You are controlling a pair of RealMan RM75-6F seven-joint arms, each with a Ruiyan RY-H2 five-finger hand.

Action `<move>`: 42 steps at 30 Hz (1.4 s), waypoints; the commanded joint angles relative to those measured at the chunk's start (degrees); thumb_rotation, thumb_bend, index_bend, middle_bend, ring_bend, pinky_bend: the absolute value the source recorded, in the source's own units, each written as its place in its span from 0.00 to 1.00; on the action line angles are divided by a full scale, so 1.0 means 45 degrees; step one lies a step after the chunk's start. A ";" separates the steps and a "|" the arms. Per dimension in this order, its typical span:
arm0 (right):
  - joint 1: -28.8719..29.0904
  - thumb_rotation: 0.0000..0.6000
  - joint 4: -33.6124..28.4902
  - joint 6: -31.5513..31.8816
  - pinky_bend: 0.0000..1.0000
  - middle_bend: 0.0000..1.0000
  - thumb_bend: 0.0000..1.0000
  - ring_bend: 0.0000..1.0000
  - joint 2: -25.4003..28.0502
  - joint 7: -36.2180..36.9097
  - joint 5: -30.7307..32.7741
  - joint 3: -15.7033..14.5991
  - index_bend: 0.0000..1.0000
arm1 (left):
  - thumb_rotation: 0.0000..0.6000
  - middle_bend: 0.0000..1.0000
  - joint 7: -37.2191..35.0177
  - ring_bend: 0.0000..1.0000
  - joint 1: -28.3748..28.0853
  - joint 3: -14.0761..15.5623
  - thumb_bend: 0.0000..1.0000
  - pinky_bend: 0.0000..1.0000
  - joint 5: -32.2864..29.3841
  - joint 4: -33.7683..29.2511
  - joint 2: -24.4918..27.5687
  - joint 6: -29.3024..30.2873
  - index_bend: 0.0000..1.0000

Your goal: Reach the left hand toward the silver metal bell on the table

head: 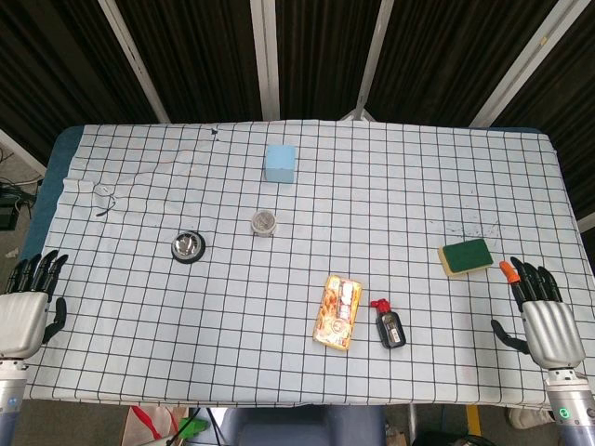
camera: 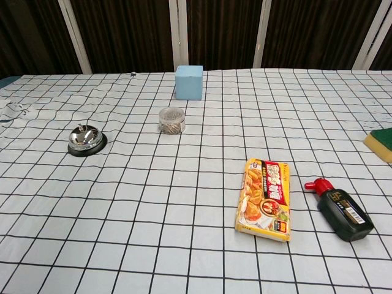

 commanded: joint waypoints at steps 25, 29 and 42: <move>-0.0093 1.00 -0.0085 0.0177 0.00 0.00 0.31 0.02 0.0104 0.0151 -0.0146 -0.0058 0.07 | 1.00 0.02 -0.0197 0.00 -0.0555 -0.0131 0.83 0.01 -0.0229 0.0504 -0.0344 -0.1066 0.05; -0.0077 1.00 -0.0048 0.0134 0.00 0.00 0.30 0.02 0.0106 0.0204 -0.0111 -0.0045 0.07 | 1.00 0.02 -0.0195 0.00 -0.1096 -0.0517 0.83 0.01 -0.0418 0.1088 -0.0694 -0.1599 0.05; -0.0058 1.00 0.0018 0.0055 0.00 0.00 0.30 0.02 0.0070 0.0191 0.0039 0.0007 0.07 | 1.00 0.02 0.0596 0.00 -0.3666 -0.1554 0.83 0.01 -0.0941 0.3122 -0.2728 -0.4138 0.05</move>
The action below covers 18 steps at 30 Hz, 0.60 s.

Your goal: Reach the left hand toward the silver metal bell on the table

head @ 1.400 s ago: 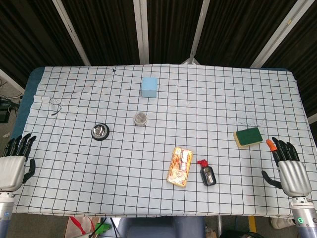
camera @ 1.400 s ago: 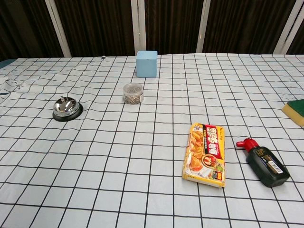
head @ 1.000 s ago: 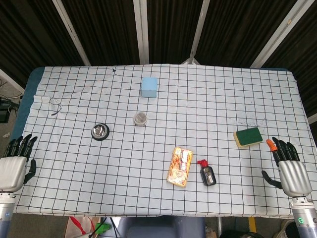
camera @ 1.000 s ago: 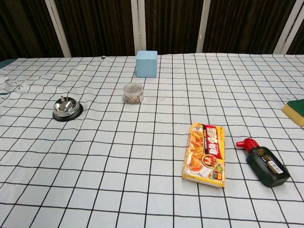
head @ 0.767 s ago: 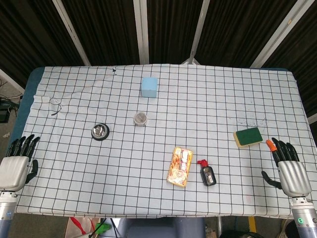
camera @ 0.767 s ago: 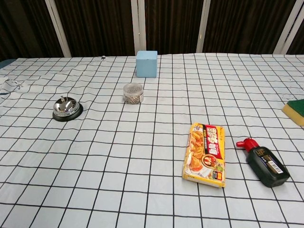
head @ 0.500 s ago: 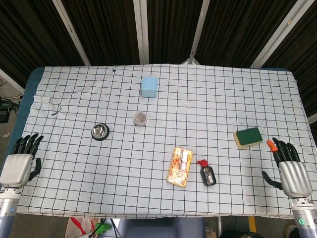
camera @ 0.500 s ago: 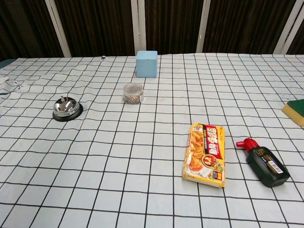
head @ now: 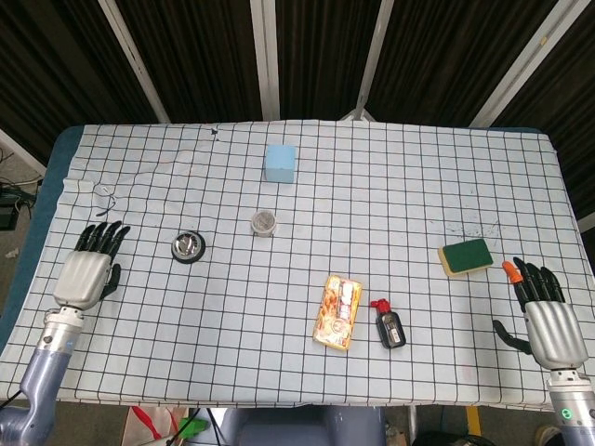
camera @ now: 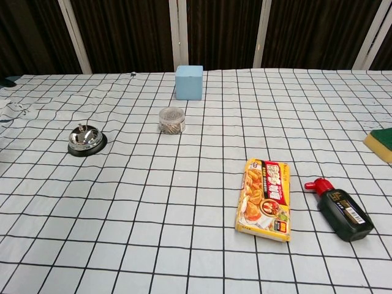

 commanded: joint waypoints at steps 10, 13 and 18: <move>-0.0045 1.00 0.0125 0.0036 0.00 0.00 0.30 0.02 0.0077 0.0352 0.0112 0.0064 0.07 | 1.00 0.02 0.0696 0.00 -0.2054 -0.0492 0.83 0.01 -0.0528 0.2292 -0.2579 -0.1691 0.05; -0.0069 1.00 0.0153 0.0069 0.00 0.00 0.31 0.02 0.0107 0.0449 0.0135 0.0082 0.07 | 1.00 0.02 0.0655 0.00 -0.2353 -0.0535 0.84 0.01 -0.0701 0.2868 -0.3094 -0.1943 0.05; -0.0087 1.00 0.0192 0.0090 0.00 0.00 0.30 0.02 0.0135 0.0574 0.0148 0.0101 0.07 | 1.00 0.02 0.0704 0.00 -0.2781 -0.0428 0.83 0.01 -0.0972 0.3830 -0.3853 -0.2493 0.05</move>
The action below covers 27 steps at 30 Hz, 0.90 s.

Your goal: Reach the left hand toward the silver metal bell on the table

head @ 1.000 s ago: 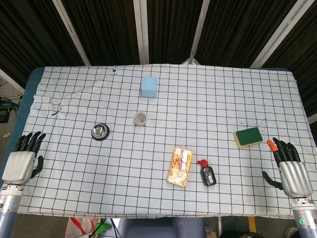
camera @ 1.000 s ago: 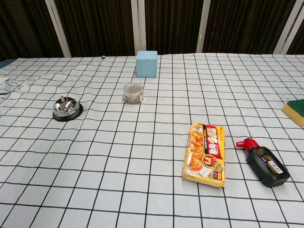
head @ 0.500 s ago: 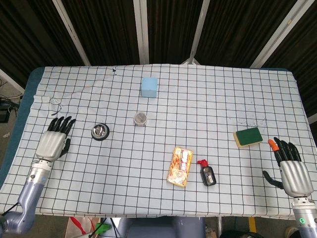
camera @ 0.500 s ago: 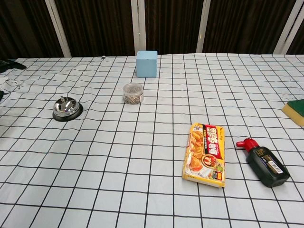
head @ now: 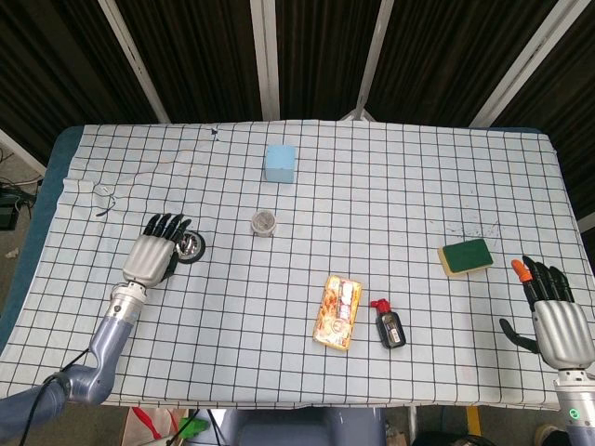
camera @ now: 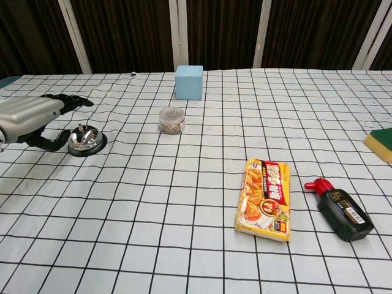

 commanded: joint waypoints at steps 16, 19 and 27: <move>-0.0073 1.00 0.0054 0.0161 0.00 0.00 0.31 0.02 0.0072 0.0230 -0.0049 0.0043 0.07 | 1.00 0.02 -0.0125 0.00 -0.0826 0.0520 0.83 0.01 -0.0370 0.2299 -0.1674 -0.1077 0.05; -0.0080 1.00 0.0027 0.0202 0.00 0.00 0.31 0.02 0.0083 0.0223 -0.0106 0.0036 0.07 | 1.00 0.02 -0.0077 0.00 -0.0843 0.0673 0.83 0.01 -0.0386 0.2549 -0.1783 -0.1236 0.05; -0.0059 1.00 0.0035 0.0206 0.00 0.00 0.31 0.02 0.0044 0.0181 -0.0165 0.0037 0.07 | 1.00 0.02 0.0161 0.00 -0.0667 0.0290 0.83 0.01 0.0405 0.0437 -0.0733 0.0910 0.05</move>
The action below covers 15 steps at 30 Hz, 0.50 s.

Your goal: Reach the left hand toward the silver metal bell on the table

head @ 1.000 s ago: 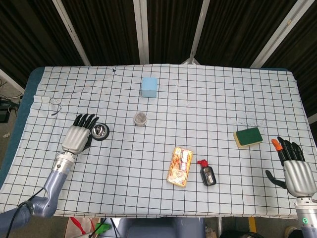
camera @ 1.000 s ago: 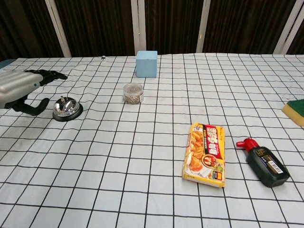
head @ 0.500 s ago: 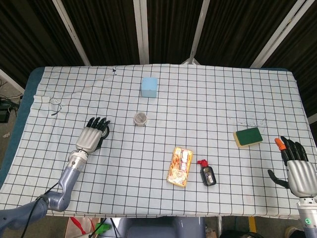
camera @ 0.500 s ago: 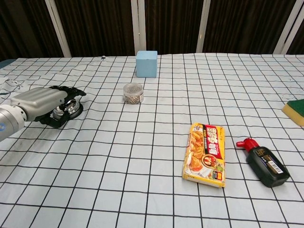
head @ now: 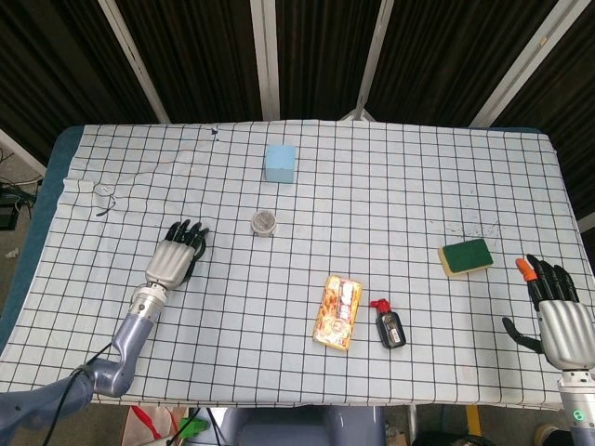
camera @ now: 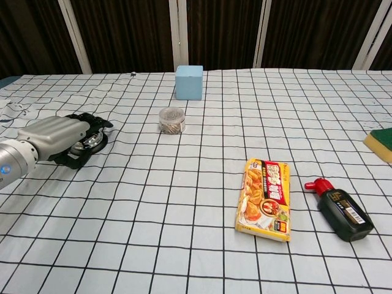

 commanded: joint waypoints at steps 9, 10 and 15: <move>0.0040 1.00 -0.0073 -0.0083 0.00 0.00 0.31 0.02 -0.0013 -0.0050 -0.0131 -0.0085 0.07 | 1.00 0.02 0.2382 0.00 0.0782 -0.0504 0.83 0.01 -0.0354 -0.5599 0.3100 0.2070 0.05; 0.0029 1.00 -0.0072 -0.0062 0.00 0.00 0.30 0.02 -0.0009 -0.0057 -0.0121 -0.0079 0.07 | 1.00 0.02 0.2762 0.00 0.0866 -0.0413 0.83 0.01 -0.0488 -0.6001 0.3414 0.2080 0.05; 0.0021 1.00 -0.0047 -0.0100 0.00 0.00 0.30 0.02 -0.0001 -0.0044 -0.0016 -0.0054 0.07 | 1.00 0.02 0.3517 0.00 0.2642 0.0723 0.83 0.01 -0.0024 -0.8955 0.5284 0.4209 0.05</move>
